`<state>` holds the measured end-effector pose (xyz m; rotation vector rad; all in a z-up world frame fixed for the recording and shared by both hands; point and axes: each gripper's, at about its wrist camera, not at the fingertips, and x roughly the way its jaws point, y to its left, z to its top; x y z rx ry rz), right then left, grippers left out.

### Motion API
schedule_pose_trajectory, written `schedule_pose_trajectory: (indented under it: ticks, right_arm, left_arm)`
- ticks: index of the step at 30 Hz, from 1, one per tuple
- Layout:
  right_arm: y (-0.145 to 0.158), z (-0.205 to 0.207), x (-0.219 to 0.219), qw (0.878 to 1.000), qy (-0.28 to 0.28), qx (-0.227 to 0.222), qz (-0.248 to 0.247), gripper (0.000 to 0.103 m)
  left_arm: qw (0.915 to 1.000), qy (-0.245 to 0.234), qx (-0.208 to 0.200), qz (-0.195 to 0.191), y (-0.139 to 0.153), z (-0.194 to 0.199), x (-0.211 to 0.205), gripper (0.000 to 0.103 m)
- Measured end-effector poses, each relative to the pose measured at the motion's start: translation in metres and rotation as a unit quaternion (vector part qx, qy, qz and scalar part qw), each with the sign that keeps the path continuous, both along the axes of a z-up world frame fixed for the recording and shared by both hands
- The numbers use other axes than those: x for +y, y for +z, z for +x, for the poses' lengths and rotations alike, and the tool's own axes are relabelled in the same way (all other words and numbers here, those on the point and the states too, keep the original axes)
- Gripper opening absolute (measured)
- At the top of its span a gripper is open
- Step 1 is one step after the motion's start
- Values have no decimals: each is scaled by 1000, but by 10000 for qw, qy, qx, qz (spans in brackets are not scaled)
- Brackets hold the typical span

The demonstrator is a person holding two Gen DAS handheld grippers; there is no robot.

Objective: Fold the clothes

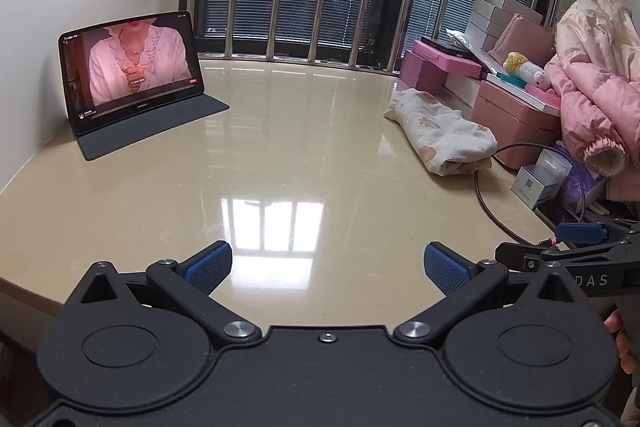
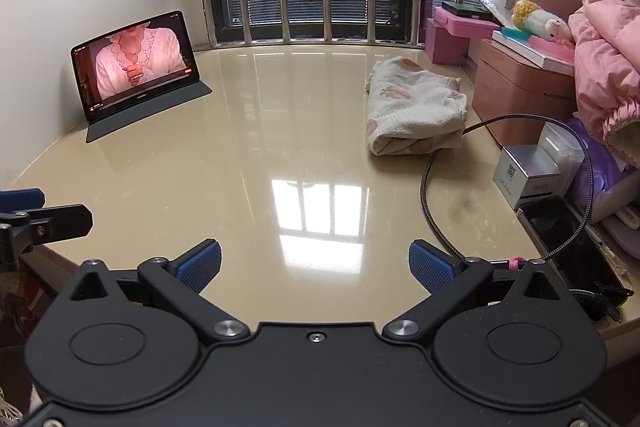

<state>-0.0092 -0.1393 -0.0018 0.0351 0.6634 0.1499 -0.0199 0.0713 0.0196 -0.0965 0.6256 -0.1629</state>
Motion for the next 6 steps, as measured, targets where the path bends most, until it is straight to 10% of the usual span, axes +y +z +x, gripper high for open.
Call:
schedule_pose_trajectory:
  ticks: [6]
  right_arm:
    - [0, 0, 0, 10000, 2, 6, -21, 101]
  left_arm:
    - [10000, -31, -53, -14, -1, -3, -2, 103]
